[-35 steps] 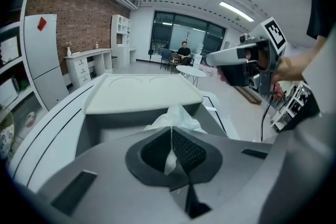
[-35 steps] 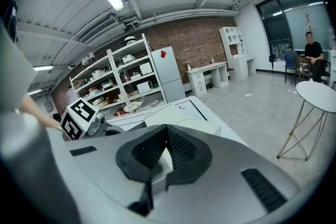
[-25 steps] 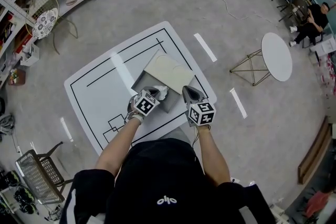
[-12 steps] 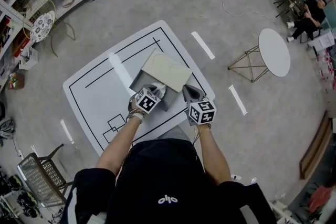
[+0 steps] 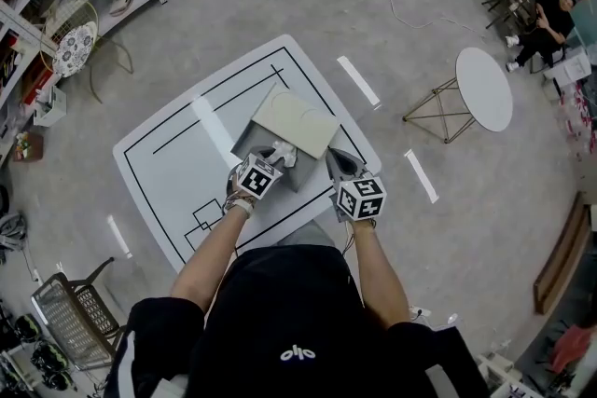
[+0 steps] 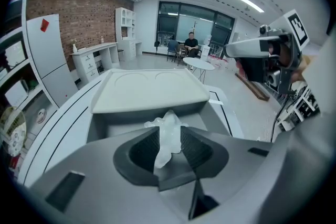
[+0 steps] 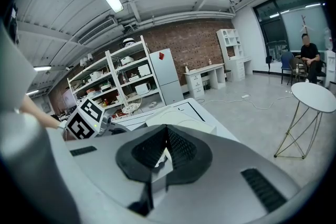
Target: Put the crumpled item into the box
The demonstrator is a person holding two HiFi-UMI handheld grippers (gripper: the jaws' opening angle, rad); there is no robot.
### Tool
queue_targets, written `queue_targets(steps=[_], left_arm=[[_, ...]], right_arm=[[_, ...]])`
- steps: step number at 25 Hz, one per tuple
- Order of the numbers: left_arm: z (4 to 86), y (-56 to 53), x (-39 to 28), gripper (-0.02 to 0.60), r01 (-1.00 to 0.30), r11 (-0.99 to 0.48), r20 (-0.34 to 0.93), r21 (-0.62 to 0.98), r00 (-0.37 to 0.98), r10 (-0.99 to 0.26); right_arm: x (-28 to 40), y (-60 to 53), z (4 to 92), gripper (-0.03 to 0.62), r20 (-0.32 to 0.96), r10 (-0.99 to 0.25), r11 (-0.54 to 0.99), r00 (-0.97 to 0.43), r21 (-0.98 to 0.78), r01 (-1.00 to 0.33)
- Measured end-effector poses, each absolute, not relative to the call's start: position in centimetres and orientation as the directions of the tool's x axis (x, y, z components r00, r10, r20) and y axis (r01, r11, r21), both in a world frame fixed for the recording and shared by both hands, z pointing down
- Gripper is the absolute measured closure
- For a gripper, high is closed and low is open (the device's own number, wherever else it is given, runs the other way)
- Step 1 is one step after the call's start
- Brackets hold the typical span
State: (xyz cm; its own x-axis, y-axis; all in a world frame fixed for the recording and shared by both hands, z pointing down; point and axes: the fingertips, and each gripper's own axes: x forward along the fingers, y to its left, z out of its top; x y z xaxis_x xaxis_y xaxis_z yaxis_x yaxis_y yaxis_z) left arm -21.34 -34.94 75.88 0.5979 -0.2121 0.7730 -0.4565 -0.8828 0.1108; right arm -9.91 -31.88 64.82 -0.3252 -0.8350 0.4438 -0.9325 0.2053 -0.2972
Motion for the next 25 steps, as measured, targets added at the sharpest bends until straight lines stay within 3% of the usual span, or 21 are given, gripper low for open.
queue_targets(steps=[6,18,25], left_arm=[[71.0,-35.4,-22.4,0.472,-0.500,-0.859,0.693,0.111,0.659,-0.294],[60.8,-36.5,-25.4,0.569,-0.599,-0.797,0.462,0.083,0.731,-0.502],[57.1,-36.0,-27.4,0.574,-0.631,-0.773,0.337,0.064,0.743,-0.578]], right_arm=[[-10.5,-31.7,63.1,0.587,0.417,-0.847,0.221,-0.329,-0.286,-0.932],[-12.6,-33.3,58.2,0.586,0.318,-0.864,0.319,-0.389,-0.252,-0.914],[-14.1,-33.7,57.1,0.587,0.288,-0.848,0.387,-0.445,-0.236,-0.891]])
